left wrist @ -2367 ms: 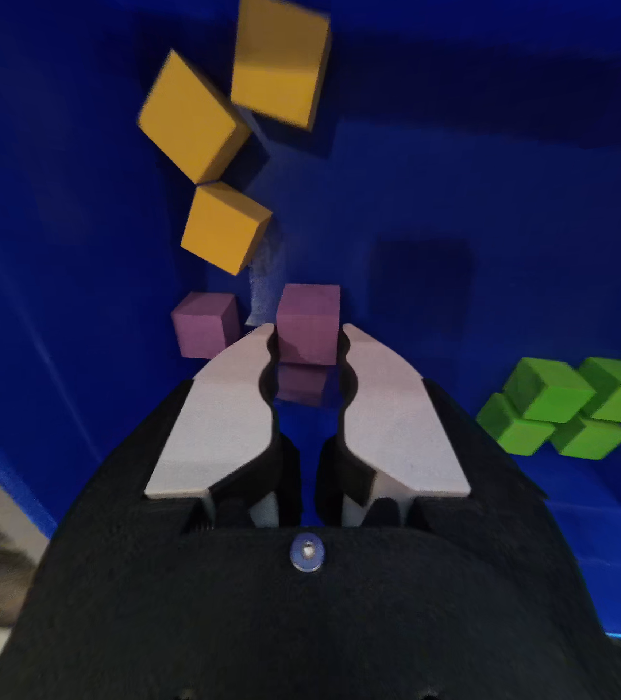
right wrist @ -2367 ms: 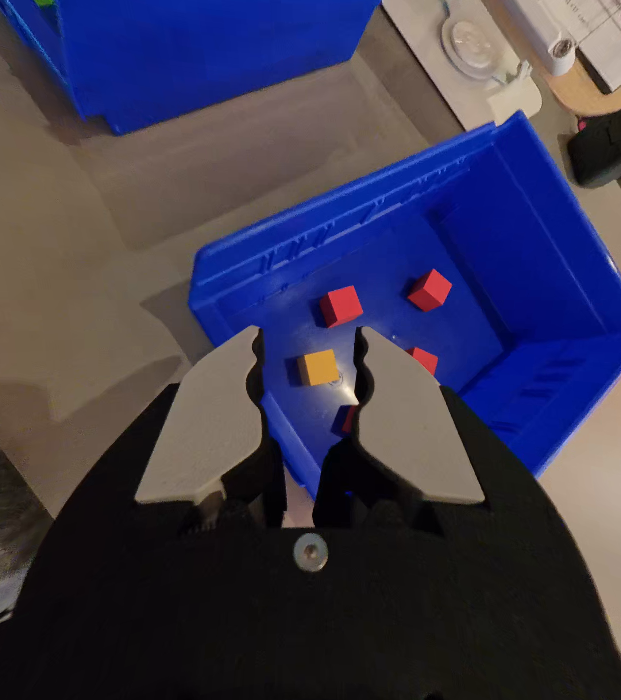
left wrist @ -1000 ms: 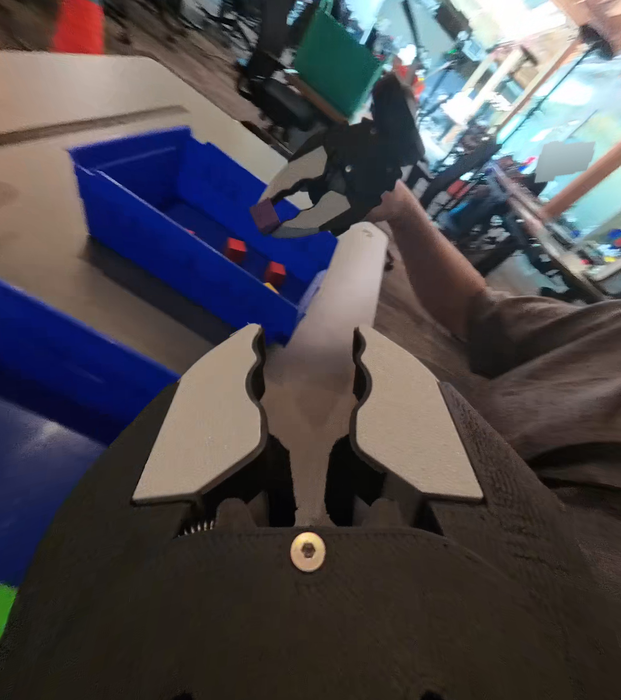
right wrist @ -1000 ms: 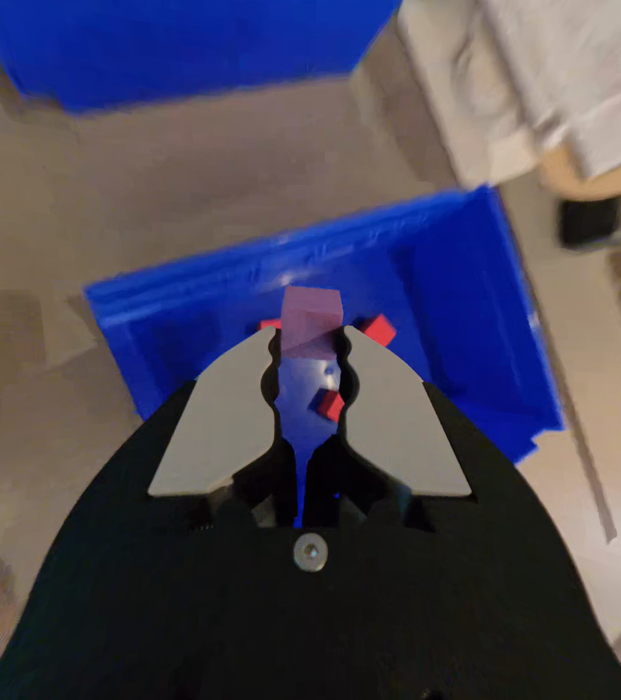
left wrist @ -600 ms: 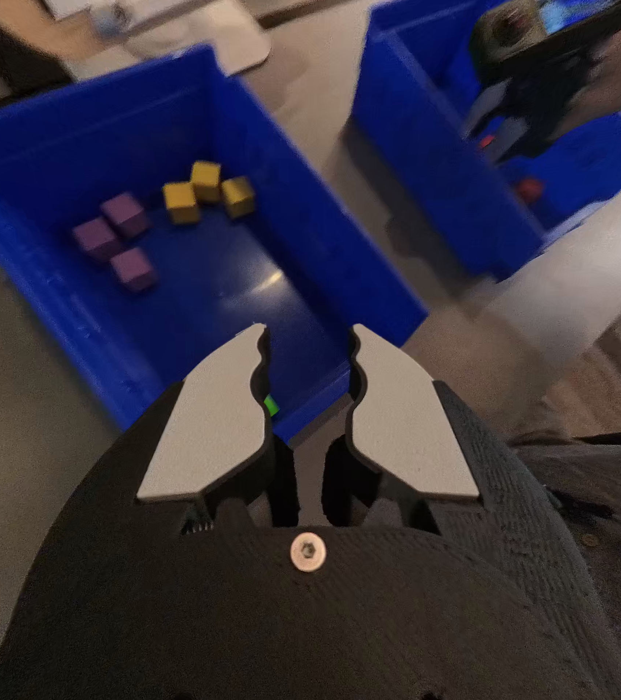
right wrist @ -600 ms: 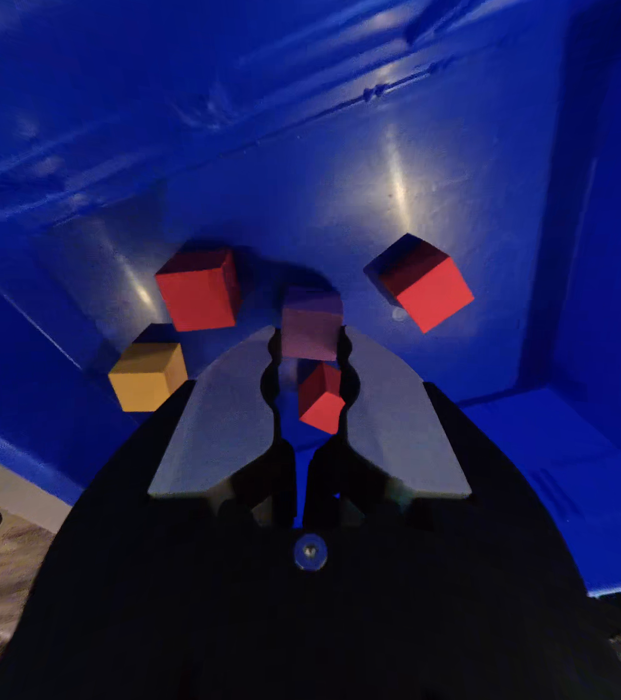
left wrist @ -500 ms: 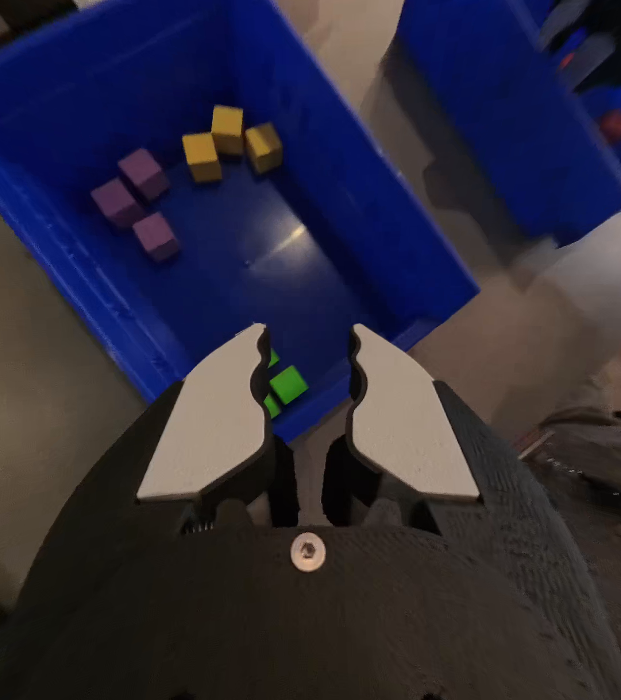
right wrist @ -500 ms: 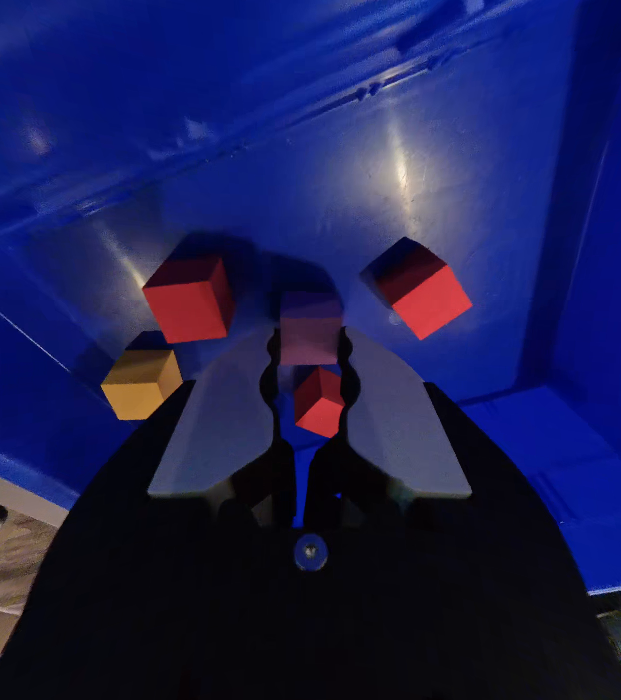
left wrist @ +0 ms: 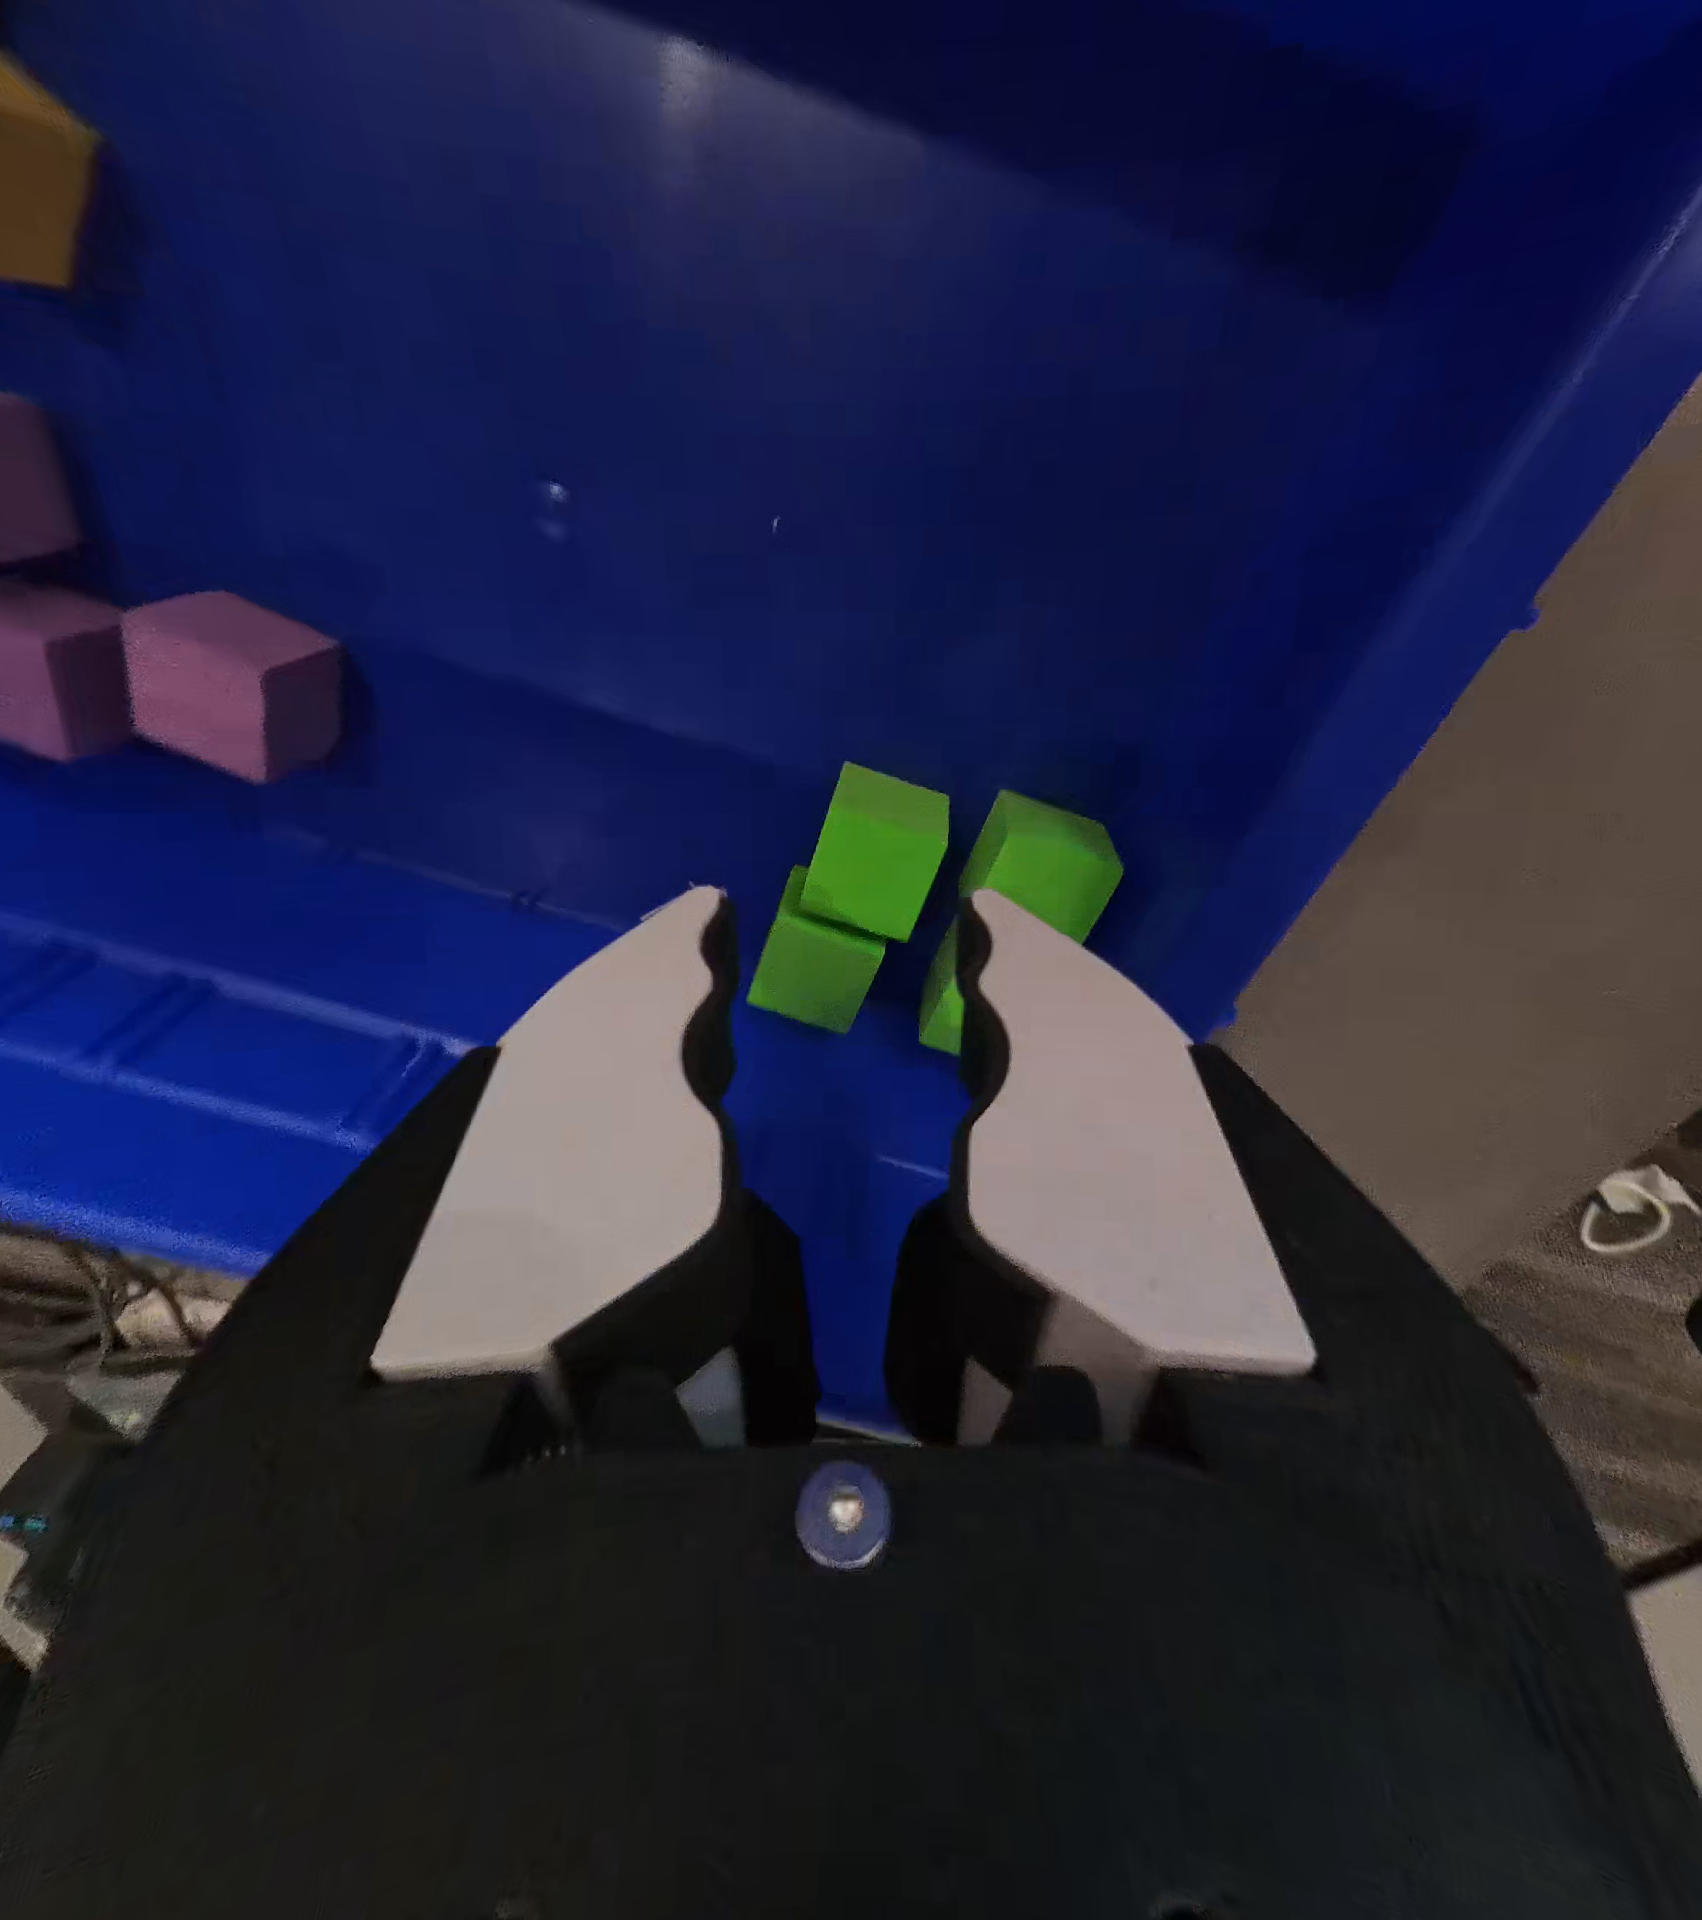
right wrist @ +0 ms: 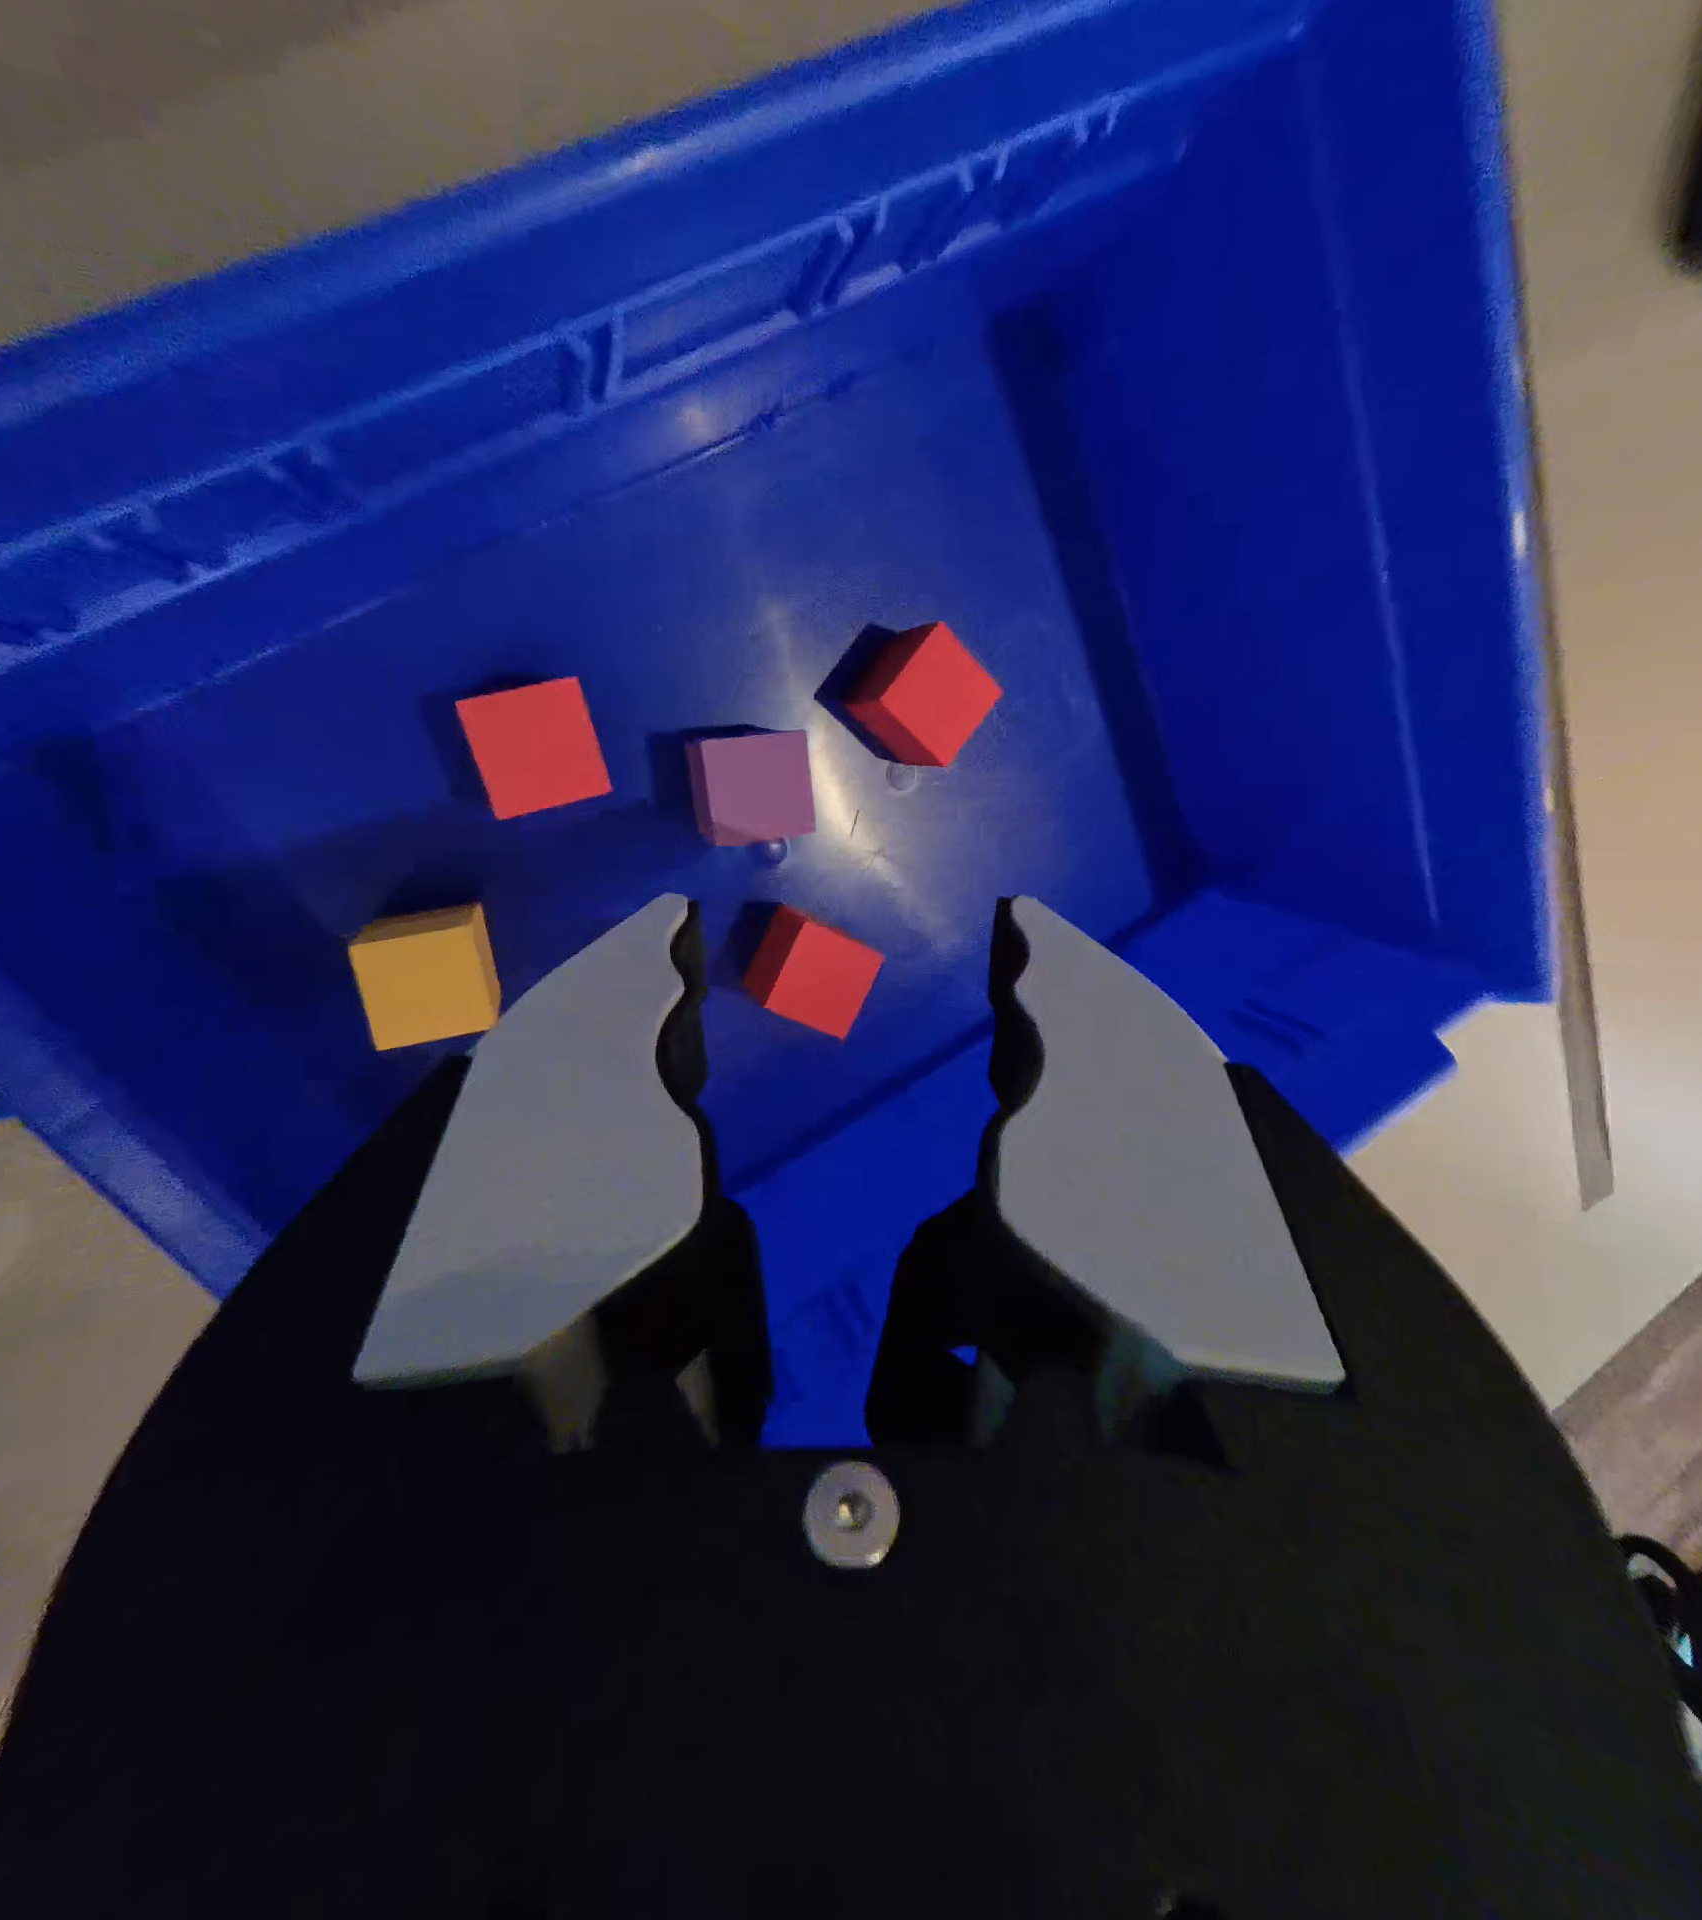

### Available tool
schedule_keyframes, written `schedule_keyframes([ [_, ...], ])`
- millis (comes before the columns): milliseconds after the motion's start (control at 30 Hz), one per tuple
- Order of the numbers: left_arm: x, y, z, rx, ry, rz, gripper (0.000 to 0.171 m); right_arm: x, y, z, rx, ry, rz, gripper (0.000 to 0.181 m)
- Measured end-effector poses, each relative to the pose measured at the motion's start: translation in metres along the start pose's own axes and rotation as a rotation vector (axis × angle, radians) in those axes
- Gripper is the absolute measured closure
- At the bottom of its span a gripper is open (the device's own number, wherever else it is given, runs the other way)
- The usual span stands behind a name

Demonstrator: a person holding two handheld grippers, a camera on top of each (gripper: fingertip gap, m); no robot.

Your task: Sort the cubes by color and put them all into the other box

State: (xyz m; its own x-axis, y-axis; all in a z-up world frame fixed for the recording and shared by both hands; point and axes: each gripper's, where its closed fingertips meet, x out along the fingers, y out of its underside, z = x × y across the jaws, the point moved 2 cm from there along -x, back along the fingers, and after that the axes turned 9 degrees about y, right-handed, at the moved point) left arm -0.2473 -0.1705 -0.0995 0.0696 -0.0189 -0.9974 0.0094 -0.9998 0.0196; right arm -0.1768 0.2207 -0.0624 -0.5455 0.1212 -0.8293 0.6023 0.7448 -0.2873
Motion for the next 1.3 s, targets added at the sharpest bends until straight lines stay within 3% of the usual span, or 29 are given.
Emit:
schedule_keyframes([
  [333, 0.030, 0.007, 0.007, 0.015, 0.032, 0.112, 0.129, -0.037, 0.004, 0.023, 0.006, 0.080, -0.138, 0.132],
  [533, 0.031, 0.009, 0.006, 0.009, 0.059, 0.122, 0.142, -0.061, -0.007, 0.040, 0.000, 0.139, -0.213, 0.133],
  [600, 0.027, 0.006, 0.010, -0.004, 0.046, 0.065, 0.143, -0.074, -0.016, 0.044, 0.030, 0.170, -0.293, 0.133],
  [667, 0.015, -0.007, 0.007, -0.035, 0.097, -0.096, 0.143, -0.089, -0.032, 0.055, 0.082, 0.150, -0.431, 0.134],
  [767, -0.024, -0.040, -0.012, -0.090, 0.321, -0.501, 0.143, -0.114, -0.069, 0.080, 0.138, 0.074, -0.756, 0.136],
  [833, -0.067, -0.062, -0.033, -0.137, 0.590, -0.818, 0.143, -0.126, -0.092, 0.098, 0.152, 0.026, -0.934, 0.135],
  [900, -0.107, -0.073, -0.052, -0.196, 0.926, -1.057, 0.144, -0.129, -0.111, 0.115, 0.097, 0.039, -1.025, 0.133],
  [967, -0.122, -0.076, -0.069, -0.216, 1.157, -1.116, 0.144, -0.128, -0.129, 0.130, -0.009, 0.088, -1.042, 0.132],
  [1067, -0.123, -0.084, -0.094, -0.199, 1.326, -1.089, 0.143, -0.132, -0.151, 0.148, -0.162, 0.170, -1.060, 0.146],
  [1300, -0.121, -0.093, -0.126, -0.121, 1.396, -1.003, 0.143, -0.140, -0.173, 0.164, -0.222, 0.134, -1.093, 0.139],
])
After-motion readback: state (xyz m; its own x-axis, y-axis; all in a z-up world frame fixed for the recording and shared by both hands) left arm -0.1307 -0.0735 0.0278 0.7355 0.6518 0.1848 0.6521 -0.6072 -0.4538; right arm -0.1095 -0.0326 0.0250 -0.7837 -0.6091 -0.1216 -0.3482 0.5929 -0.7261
